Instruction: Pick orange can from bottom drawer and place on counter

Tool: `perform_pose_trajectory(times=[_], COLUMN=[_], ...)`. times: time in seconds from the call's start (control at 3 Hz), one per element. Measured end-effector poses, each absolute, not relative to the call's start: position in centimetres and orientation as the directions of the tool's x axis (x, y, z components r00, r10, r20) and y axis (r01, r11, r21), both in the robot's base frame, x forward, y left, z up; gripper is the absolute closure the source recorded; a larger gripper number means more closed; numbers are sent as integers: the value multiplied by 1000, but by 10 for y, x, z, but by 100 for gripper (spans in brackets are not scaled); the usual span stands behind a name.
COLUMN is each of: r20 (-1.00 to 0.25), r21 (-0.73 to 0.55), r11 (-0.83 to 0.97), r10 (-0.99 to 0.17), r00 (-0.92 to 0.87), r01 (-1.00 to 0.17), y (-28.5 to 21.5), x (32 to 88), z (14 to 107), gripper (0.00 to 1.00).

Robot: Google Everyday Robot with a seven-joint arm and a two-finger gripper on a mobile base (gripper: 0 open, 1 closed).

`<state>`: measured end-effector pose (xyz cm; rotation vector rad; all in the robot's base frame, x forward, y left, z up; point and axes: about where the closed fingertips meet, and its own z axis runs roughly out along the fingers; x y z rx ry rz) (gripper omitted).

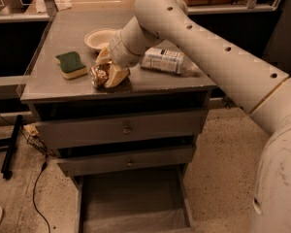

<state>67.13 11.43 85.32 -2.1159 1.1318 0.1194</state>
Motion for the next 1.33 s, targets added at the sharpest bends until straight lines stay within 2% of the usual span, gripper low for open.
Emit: perform_pose_trajectory(times=[1.0, 1.33], r20=[-393, -394], r21=[-552, -552], r11=[-353, -353], r10=[-688, -688], r00=[610, 610], r01=[-755, -755], y=[114, 114], x=[671, 671], z=[853, 853], gripper=[4, 0])
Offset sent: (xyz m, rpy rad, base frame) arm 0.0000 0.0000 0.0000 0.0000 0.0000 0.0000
